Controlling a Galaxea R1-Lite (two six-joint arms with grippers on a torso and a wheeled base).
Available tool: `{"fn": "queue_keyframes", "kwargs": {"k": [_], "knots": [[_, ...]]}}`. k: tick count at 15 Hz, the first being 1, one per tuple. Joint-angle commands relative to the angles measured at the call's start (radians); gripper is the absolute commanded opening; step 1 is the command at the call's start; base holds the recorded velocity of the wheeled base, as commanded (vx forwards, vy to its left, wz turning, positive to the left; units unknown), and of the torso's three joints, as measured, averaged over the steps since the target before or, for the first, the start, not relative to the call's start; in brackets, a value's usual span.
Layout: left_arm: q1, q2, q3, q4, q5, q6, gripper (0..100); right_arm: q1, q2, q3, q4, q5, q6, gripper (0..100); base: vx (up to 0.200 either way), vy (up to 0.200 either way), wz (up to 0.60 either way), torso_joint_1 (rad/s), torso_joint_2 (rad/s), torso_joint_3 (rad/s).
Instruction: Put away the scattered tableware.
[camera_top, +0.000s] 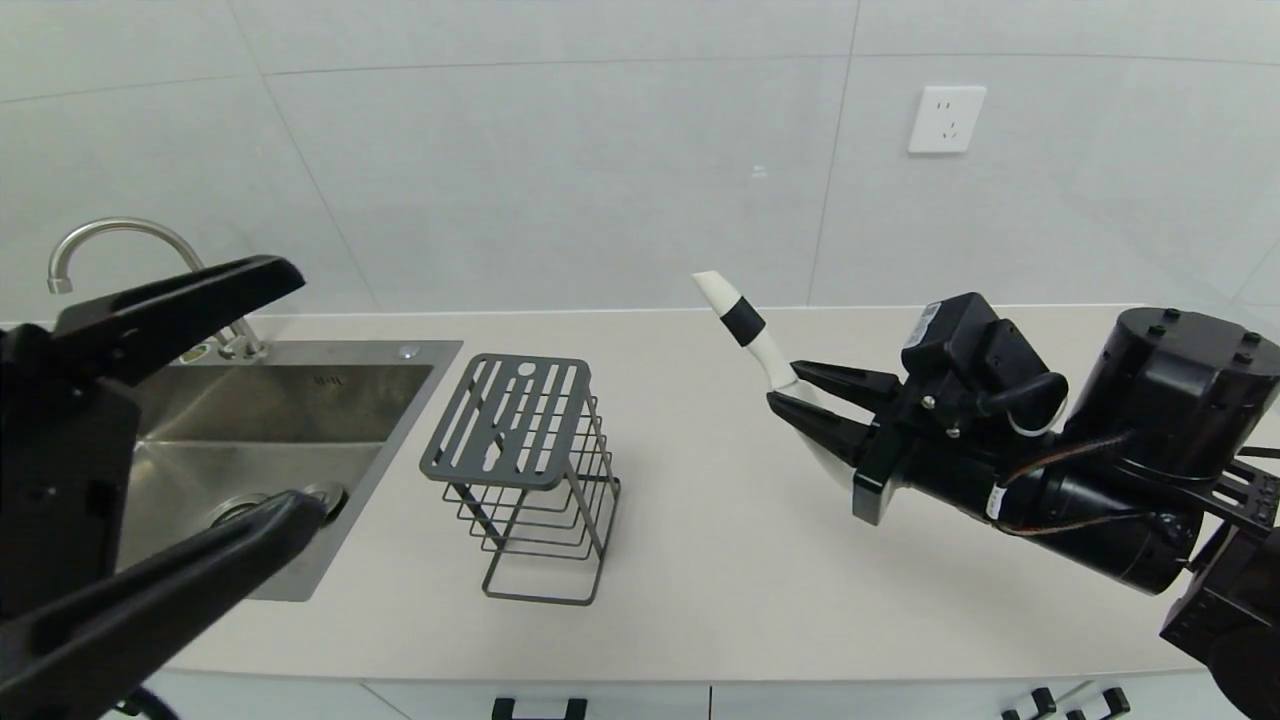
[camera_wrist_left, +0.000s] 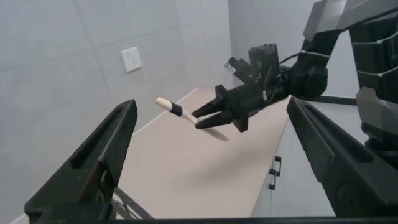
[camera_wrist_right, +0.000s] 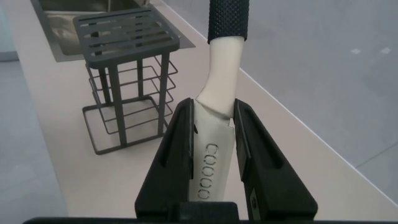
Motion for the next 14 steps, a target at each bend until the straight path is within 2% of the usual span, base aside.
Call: {"fn": "queue_keyframes", "kwargs": {"k": [1, 2, 3, 7, 10, 11, 13, 14], "knots": [[-0.022, 0.185, -0.013, -0.104, -0.027, 0.016, 100, 0.000, -0.014, -0.003, -0.001, 0.001, 0.004, 0, 0.000, 0.000, 0.00, 0.000, 0.00, 0.000], [-0.063, 0.214, -0.029, -0.117, -0.024, 0.013, 100, 0.000, -0.017, -0.003, -0.004, 0.001, 0.015, 0, 0.000, 0.000, 0.00, 0.000, 0.00, 0.000], [-0.080, 0.234, -0.044, -0.116, -0.023, 0.013, 100, -0.001, -0.017, 0.004, -0.013, 0.001, 0.018, 0, 0.000, 0.000, 0.00, 0.000, 0.00, 0.000], [-0.105, 0.341, -0.108, -0.123, 0.010, 0.019, 100, -0.001, -0.011, 0.001, -0.018, 0.001, 0.018, 0, 0.000, 0.000, 0.00, 0.000, 0.00, 0.000], [-0.187, 0.439, -0.157, -0.125, 0.033, 0.019, 100, -0.001, -0.023, 0.028, -0.024, -0.001, 0.016, 0, 0.000, 0.000, 0.00, 0.000, 0.00, 0.000], [-0.212, 0.492, -0.185, -0.150, 0.037, 0.019, 100, -0.001, -0.028, 0.037, -0.024, -0.002, 0.016, 0, 0.000, 0.000, 0.00, 0.000, 0.00, 0.000], [-0.224, 0.562, -0.217, -0.212, 0.037, 0.019, 100, -0.001, -0.031, 0.037, -0.024, -0.002, 0.016, 0, 0.000, 0.000, 0.00, 0.000, 0.00, 0.000], [-0.226, 0.610, -0.229, -0.275, 0.037, 0.016, 100, -0.001, -0.037, 0.039, -0.024, -0.002, 0.016, 0, 0.000, 0.000, 0.00, 0.000, 0.00, 0.000]]}}
